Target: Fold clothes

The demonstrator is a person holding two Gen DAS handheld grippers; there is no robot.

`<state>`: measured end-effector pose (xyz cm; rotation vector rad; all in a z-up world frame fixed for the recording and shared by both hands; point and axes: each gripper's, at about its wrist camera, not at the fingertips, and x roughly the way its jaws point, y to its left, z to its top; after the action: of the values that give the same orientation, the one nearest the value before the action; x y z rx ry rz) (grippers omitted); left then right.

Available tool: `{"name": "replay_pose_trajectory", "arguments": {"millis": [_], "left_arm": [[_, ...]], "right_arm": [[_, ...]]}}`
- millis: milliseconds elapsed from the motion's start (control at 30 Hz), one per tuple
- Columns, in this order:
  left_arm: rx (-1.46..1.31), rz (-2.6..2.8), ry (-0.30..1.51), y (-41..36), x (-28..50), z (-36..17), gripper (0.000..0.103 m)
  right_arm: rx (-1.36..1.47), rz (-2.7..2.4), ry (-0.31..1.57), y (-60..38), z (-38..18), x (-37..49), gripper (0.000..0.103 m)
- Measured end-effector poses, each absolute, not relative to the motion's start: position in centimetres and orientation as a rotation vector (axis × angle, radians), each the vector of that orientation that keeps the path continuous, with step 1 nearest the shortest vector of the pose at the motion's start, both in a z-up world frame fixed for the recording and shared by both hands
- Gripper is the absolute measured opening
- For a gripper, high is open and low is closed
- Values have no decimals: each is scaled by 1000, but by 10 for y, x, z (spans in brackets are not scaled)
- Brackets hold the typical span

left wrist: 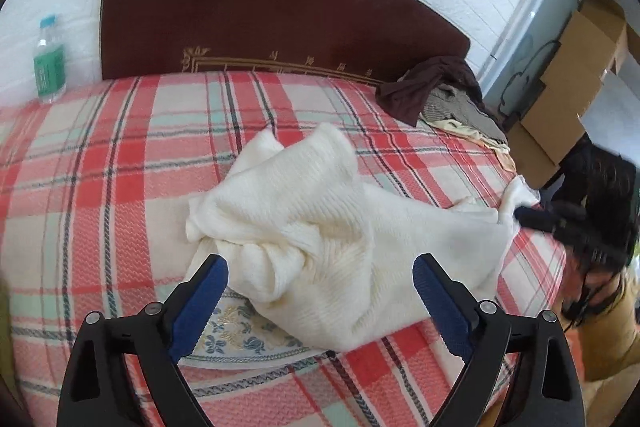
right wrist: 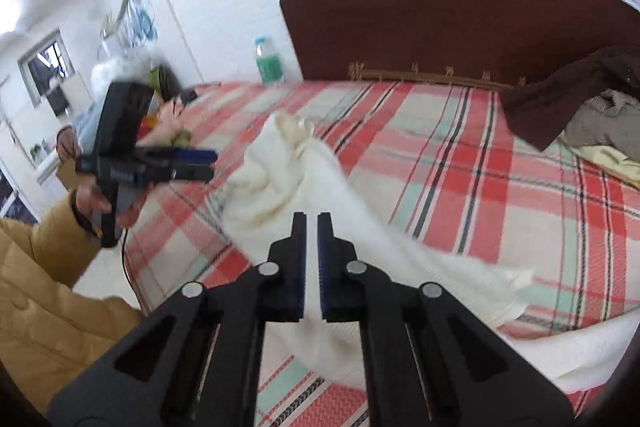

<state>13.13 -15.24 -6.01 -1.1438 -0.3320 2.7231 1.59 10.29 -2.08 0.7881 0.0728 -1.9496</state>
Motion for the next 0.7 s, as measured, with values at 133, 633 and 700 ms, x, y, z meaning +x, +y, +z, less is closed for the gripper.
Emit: {"name": "replay_pose_trajectory", "arguments": {"millis": [133, 633, 700], "left_arm": [[-1102, 2694, -35, -120, 147, -53, 100], [-1383, 2613, 2, -105, 116, -113, 100], [-1385, 2616, -36, -110, 115, -113, 100]], "right_arm": [[851, -1921, 145, 100, -20, 9, 7], [897, -1742, 663, 60, -119, 96, 13], [892, -1759, 649, 62, -119, 98, 64]]}}
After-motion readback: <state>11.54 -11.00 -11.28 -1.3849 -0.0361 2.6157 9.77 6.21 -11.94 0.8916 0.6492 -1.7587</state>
